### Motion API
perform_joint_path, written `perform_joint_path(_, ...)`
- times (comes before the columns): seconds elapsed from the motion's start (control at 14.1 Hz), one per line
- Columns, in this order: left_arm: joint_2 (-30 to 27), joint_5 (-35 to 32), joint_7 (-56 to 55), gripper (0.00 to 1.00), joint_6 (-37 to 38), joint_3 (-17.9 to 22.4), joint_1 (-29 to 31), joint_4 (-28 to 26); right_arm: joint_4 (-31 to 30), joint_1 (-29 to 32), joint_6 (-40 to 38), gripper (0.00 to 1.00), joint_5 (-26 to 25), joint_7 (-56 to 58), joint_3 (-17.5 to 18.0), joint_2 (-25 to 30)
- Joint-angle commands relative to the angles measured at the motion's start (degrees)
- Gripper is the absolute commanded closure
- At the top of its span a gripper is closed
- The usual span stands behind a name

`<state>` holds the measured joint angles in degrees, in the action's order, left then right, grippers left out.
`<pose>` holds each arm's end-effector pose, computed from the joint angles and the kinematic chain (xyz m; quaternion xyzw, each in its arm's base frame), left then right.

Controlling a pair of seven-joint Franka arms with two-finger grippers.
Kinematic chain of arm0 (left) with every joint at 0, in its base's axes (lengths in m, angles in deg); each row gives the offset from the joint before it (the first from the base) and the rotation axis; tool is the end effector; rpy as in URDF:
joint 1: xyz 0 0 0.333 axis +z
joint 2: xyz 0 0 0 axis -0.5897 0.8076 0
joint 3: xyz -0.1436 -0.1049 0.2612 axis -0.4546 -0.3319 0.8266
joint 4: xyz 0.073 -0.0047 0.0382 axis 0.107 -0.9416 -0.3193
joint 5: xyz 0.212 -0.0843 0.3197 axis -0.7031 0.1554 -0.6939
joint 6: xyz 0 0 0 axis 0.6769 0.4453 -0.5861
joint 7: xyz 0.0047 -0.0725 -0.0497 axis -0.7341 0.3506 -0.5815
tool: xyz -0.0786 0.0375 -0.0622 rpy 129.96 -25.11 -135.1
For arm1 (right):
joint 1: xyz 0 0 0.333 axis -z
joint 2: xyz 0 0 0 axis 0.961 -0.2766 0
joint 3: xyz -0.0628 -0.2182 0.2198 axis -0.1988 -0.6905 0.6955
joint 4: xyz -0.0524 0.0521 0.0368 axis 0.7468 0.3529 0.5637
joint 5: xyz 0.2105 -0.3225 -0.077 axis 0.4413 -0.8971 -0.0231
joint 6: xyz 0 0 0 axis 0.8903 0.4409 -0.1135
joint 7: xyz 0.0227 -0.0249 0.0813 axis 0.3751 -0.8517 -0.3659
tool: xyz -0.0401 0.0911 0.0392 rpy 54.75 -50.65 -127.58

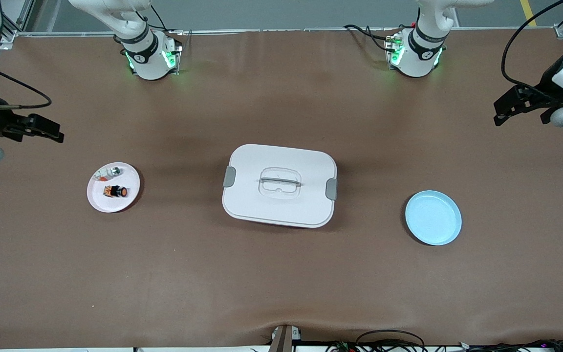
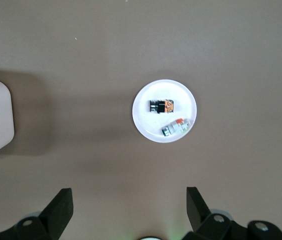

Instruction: Transfer orange switch to right arm and place

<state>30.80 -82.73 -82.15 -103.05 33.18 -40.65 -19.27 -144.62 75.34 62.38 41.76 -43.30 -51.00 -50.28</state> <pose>0.5335 -0.0519 0.6451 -0.9997 -0.0082 -0.0190 0.0155 0.5639 -0.0055 0.6070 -0.9975 0.0273 0.0642 0.0074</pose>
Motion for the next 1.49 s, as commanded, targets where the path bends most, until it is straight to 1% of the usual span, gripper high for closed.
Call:
perform_joint_path(0.0, -0.86, 0.78, 1.26, 0.0, -0.27, -0.21, 0.12, -0.28, 2.25, 0.97, -2.24, 0.0, 0.85, -0.41, 0.37, -0.57)
perform_joint_path(0.28, -0.86, 0.78, 1.26, 0.0, -0.27, -0.3, 0.12, -0.37, 2.07, 0.97, -1.8, 0.0, 0.85, -1.2, 0.28, -0.31)
perform_joint_path(0.92, -0.68, 0.78, 1.52, 0.0, -0.45, -0.38, 0.21, -0.46, 1.46, 1.41, -1.71, 0.0, 0.85, -1.2, 0.28, 2.41)
perform_joint_path(1.28, -0.33, 0.78, 1.52, 0.0, -0.8, -0.3, 0.21, -0.37, -0.03, 1.94, -1.89, 0.0, 0.94, -1.2, 0.37, 3.82)
perform_joint_path(1.42, -0.33, 0.78, 1.52, 0.0, -0.8, -0.38, 0.12, -0.46, -2.22, 1.94, -1.45, 0.0, 0.94, -1.11, 0.37, 5.39)
